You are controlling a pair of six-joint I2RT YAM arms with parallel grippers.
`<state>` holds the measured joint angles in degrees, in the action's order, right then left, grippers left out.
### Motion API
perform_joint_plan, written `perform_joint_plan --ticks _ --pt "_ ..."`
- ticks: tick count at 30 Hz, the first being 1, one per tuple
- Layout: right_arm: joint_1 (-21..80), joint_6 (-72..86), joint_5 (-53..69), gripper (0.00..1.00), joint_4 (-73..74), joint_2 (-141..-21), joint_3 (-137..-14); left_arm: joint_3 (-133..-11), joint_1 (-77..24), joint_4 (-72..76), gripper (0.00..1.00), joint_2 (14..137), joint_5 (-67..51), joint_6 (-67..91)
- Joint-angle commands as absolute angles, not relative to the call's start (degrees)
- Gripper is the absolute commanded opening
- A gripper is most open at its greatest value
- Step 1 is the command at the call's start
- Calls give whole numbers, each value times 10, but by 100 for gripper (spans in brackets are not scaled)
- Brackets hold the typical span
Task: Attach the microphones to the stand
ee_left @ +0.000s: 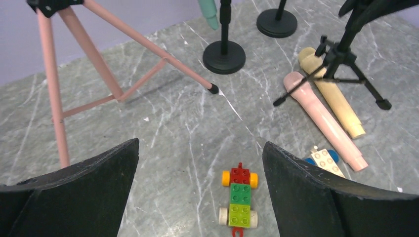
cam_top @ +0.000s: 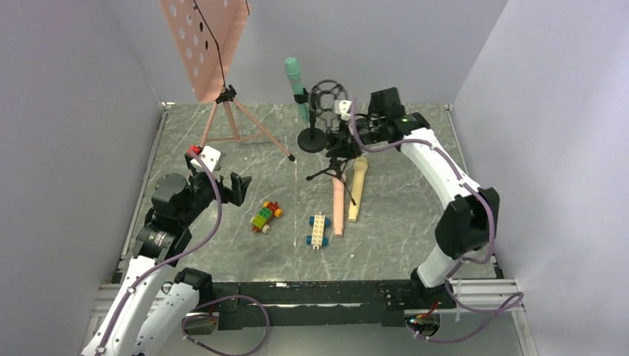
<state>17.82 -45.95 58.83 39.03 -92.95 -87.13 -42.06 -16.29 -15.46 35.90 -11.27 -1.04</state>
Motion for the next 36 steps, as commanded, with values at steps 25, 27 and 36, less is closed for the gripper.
perform_joint_plan --ticks 25,27,36 --pt "277 -840 757 27 629 -1252 -1171 -407 -160 -113 99 343 -51 -37" --pt "276 -846 762 28 634 -1257 -1170 -407 -160 -112 99 345 -51 -37" --pt "271 -893 764 55 652 -1236 -1100 -409 -159 -112 99 355 -60 -36"
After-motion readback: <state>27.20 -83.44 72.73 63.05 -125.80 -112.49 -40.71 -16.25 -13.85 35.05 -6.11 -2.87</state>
